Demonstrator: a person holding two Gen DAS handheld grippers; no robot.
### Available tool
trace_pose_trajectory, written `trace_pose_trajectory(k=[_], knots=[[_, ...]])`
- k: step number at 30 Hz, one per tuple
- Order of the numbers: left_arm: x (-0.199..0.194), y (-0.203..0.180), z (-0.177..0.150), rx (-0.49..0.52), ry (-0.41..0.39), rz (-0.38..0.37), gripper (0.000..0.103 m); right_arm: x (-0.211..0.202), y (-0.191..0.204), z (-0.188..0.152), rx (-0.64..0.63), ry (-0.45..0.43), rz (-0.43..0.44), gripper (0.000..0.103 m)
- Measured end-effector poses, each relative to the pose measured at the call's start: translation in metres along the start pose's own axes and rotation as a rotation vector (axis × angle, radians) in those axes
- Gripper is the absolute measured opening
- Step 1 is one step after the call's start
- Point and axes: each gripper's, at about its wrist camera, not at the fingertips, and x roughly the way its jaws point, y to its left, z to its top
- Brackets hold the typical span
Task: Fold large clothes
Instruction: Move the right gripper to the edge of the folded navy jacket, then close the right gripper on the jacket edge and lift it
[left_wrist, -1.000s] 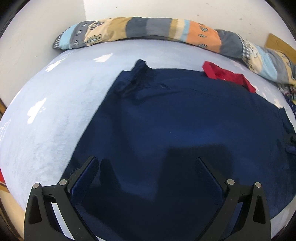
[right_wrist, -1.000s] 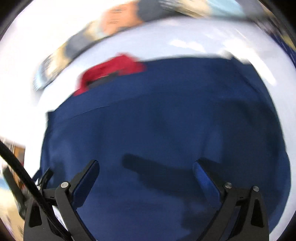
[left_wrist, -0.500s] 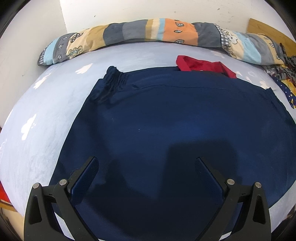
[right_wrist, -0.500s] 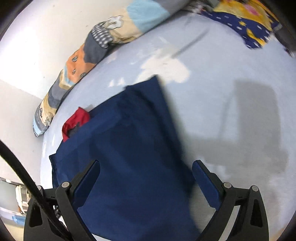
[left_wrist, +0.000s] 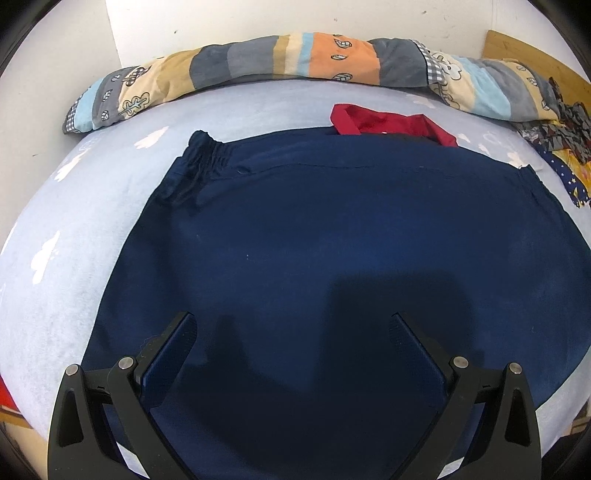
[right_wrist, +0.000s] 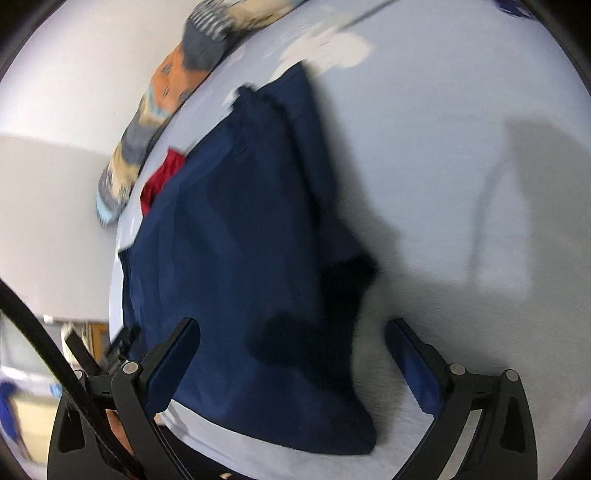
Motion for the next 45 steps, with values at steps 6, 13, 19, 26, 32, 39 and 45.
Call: trace_pose_trajectory(k=[6, 13, 19, 26, 32, 39, 45], knots=[[0.001, 0.000, 0.000, 0.003, 0.000, -0.002, 0.103, 0.017, 0.020, 0.002, -0.175, 0.023, -0.009, 0.103], [0.001, -0.006, 0.001, 0.015, -0.004, -0.006, 0.103, 0.005, 0.061, -0.015, -0.402, 0.038, -0.041, 0.093], [0.002, -0.008, 0.001, 0.025, -0.002, -0.008, 0.103, 0.039, 0.049, -0.011, -0.371, 0.083, -0.088, 0.093], [0.001, -0.009, 0.003, 0.011, -0.015, -0.012, 0.103, 0.020, 0.075, -0.011, -0.337, -0.037, -0.007, 0.053], [0.000, -0.033, 0.008, 0.020, -0.034, -0.056, 0.103, -0.024, 0.111, -0.026, -0.327, -0.177, 0.077, 0.022], [0.020, -0.065, 0.001, 0.124, 0.006, 0.047, 0.103, -0.036, 0.158, -0.049, -0.303, -0.236, 0.243, 0.021], [0.006, -0.062, 0.004, 0.135, -0.110, 0.144, 0.103, -0.034, 0.175, -0.048, -0.184, -0.237, 0.379, 0.021]])
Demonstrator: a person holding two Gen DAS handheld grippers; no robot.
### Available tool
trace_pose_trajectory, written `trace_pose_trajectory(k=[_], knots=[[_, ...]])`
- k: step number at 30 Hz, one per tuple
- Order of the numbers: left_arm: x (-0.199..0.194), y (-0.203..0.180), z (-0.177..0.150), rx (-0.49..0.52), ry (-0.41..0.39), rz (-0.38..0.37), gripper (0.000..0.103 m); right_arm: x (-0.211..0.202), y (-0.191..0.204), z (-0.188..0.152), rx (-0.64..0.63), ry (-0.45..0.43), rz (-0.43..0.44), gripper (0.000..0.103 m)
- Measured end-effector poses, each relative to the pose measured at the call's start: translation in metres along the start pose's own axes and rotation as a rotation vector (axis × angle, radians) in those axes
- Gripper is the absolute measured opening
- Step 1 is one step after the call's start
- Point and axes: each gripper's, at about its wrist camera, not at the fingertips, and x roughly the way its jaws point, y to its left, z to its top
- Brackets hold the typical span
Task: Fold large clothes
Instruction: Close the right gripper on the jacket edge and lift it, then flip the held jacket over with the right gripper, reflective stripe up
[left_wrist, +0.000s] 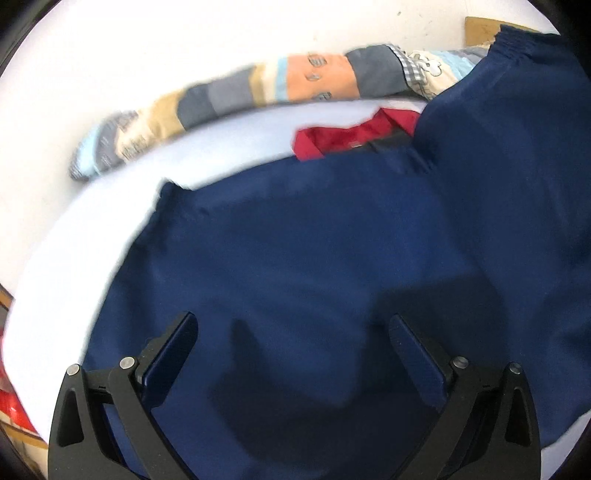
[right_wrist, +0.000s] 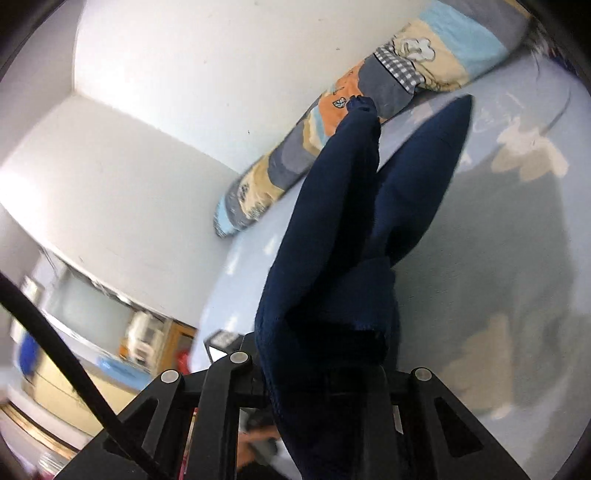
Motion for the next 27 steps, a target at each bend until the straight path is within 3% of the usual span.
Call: trace_pose_trajectory(k=[2, 4, 6, 7, 12, 16, 21, 27], knots=[[0.015, -0.009, -0.006, 0.053, 0.048, 0.016, 0.103, 0.001, 0.001, 0.001, 0.028, -0.014, 0.012, 0.021], [0.014, -0.004, -0.006, 0.012, 0.048, -0.006, 0.103, 0.004, 0.001, 0.001, 0.066, -0.014, 0.036, 0.021], [0.009, 0.006, 0.002, -0.031, 0.059, -0.094, 0.103, 0.003, 0.004, 0.003, 0.072, -0.022, 0.034, 0.021], [0.003, 0.015, 0.006, -0.065, 0.037, -0.101, 0.103, 0.003, 0.007, 0.004, 0.072, -0.018, 0.040, 0.021], [-0.029, 0.073, 0.018, -0.181, -0.074, -0.040, 0.103, 0.008, 0.034, 0.009, 0.056, -0.033, 0.036, 0.021], [-0.040, 0.131, 0.015, -0.265, -0.103, 0.042, 0.103, 0.033, 0.072, 0.007, 0.007, -0.015, 0.005, 0.021], [-0.049, 0.206, 0.000, -0.397, -0.093, 0.107, 0.103, 0.090, 0.115, 0.000, -0.041, 0.044, -0.049, 0.021], [-0.062, 0.264, -0.027, -0.482, -0.098, 0.170, 0.103, 0.179, 0.157, -0.020, -0.105, 0.133, -0.101, 0.021]])
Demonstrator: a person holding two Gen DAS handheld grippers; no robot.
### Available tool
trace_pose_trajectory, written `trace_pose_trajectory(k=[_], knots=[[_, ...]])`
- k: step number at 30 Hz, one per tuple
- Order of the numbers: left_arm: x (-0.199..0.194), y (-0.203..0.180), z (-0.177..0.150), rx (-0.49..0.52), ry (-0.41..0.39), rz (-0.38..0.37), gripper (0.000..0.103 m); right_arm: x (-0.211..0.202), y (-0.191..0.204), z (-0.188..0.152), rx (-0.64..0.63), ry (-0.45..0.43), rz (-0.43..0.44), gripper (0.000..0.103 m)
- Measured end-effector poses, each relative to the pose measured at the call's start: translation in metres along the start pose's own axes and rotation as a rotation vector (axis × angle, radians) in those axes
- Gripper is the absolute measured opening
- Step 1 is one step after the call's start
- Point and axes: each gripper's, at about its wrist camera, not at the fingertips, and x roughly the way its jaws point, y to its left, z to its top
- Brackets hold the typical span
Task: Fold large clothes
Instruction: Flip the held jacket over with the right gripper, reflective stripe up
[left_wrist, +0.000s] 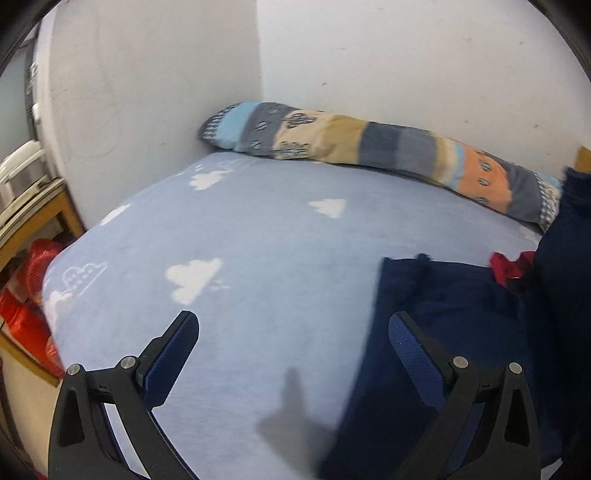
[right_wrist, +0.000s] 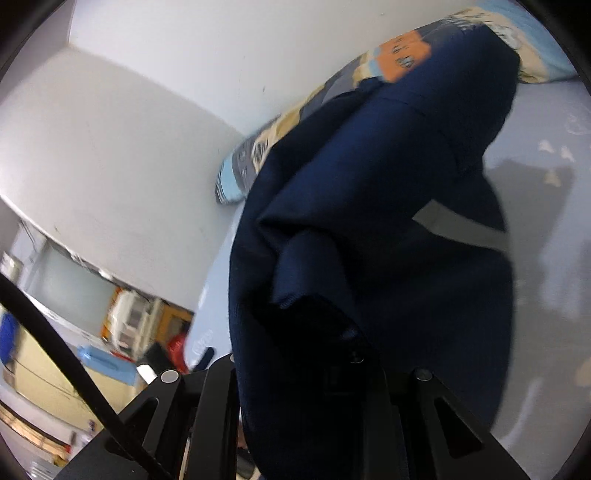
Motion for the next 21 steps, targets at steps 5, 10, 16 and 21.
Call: trace_pose_trajectory(k=[5, 10, 16, 21], knots=[[-0.006, 0.045, -0.001, -0.070, 0.001, 0.037, 0.103, 0.096, 0.026, -0.014, -0.089, 0.074, -0.140, 0.019], [-0.001, 0.072, -0.005, -0.140, 0.038, 0.042, 0.103, 0.198, 0.023, -0.056, -0.257, 0.135, -0.429, 0.019], [-0.003, 0.073, -0.004, -0.173, 0.038, 0.024, 0.103, 0.233, 0.041, -0.089, -0.429, 0.137, -0.596, 0.022], [-0.006, 0.069, -0.003, -0.171, 0.026, 0.033, 0.103, 0.243, 0.060, -0.102, -0.570, 0.190, -0.679, 0.037]])
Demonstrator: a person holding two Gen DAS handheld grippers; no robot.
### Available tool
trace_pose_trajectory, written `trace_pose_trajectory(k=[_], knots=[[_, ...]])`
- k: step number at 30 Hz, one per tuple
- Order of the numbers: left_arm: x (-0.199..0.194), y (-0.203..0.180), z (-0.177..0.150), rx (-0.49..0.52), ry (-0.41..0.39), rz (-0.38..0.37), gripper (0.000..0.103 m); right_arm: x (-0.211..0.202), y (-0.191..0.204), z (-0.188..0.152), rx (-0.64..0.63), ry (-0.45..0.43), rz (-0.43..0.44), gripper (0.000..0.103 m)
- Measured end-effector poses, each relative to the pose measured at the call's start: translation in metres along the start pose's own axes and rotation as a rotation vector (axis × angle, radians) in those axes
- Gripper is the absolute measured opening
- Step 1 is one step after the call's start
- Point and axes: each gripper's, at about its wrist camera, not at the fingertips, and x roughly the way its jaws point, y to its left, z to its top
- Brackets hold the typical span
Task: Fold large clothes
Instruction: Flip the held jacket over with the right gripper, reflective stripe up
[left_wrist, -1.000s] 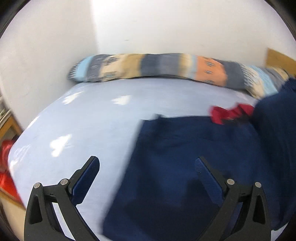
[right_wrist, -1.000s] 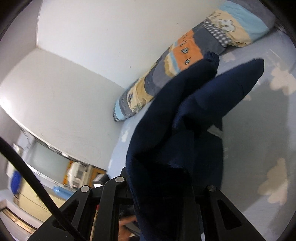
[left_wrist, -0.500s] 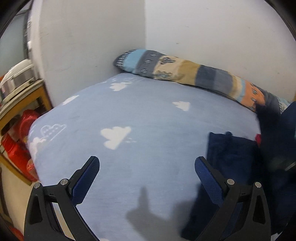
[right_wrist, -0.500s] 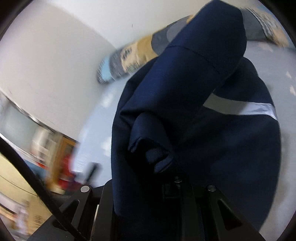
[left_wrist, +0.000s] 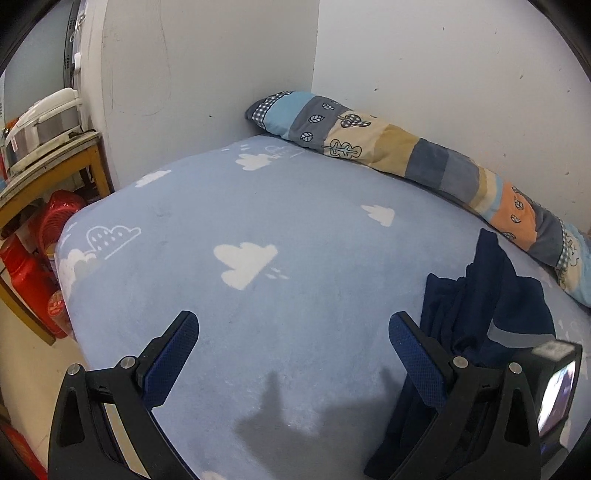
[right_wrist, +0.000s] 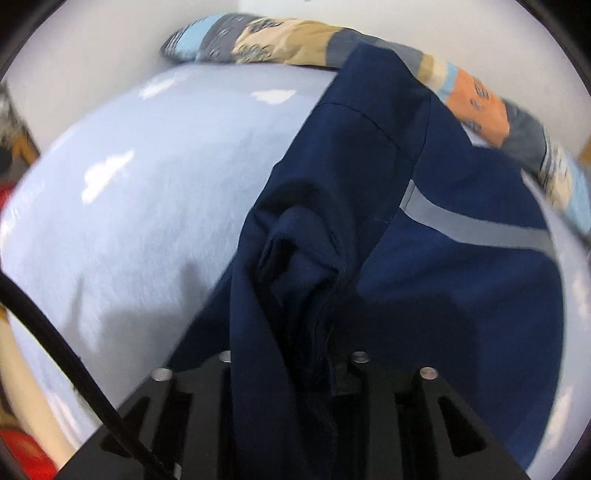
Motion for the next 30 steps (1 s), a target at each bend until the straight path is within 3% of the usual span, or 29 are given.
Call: trace_pose_trajectory(k=[4, 7, 9, 11, 13, 15, 18, 20, 24, 26, 28, 30], knots=[[0.002, 0.004, 0.001, -0.023, 0.009, 0.007, 0.103, -0.026, 0.028, -0.017, -0.143, -0.039, 0.001, 0.066], [0.003, 0.011, 0.002, -0.049, 0.016, 0.007, 0.103, -0.057, 0.030, -0.033, -0.200, -0.051, 0.129, 0.067], [0.003, 0.014, 0.001, -0.065, 0.019, 0.005, 0.103, -0.084, 0.005, -0.036, -0.136, -0.085, 0.286, 0.067], [0.003, 0.012, 0.001, -0.064, 0.024, -0.008, 0.103, -0.106, -0.024, -0.032, -0.050, -0.141, 0.369, 0.067], [0.003, 0.005, -0.001, -0.046, 0.029, -0.019, 0.103, -0.119, -0.062, -0.018, 0.038, -0.193, 0.280, 0.070], [0.003, -0.004, -0.003, -0.029, 0.032, -0.027, 0.103, -0.115, -0.074, -0.013, 0.093, -0.183, 0.244, 0.070], [0.003, -0.014, -0.004, -0.006, 0.038, -0.052, 0.103, -0.099, -0.072, -0.023, 0.139, -0.111, 0.312, 0.068], [0.003, -0.021, -0.006, 0.013, 0.043, -0.070, 0.103, -0.080, -0.073, -0.033, 0.105, -0.060, 0.297, 0.064], [0.003, -0.030, -0.010, 0.043, 0.046, -0.085, 0.103, -0.047, -0.061, -0.089, -0.056, 0.015, 0.225, 0.064], [0.002, -0.033, -0.010, 0.050, 0.043, -0.086, 0.103, -0.049, -0.053, -0.108, -0.158, -0.002, 0.183, 0.063], [0.001, -0.034, -0.009, 0.048, 0.036, -0.082, 0.103, -0.056, -0.055, -0.106, -0.159, 0.007, 0.185, 0.063], [0.001, -0.033, -0.007, 0.035, 0.032, -0.074, 0.103, -0.079, -0.061, -0.094, -0.095, -0.009, 0.279, 0.063]])
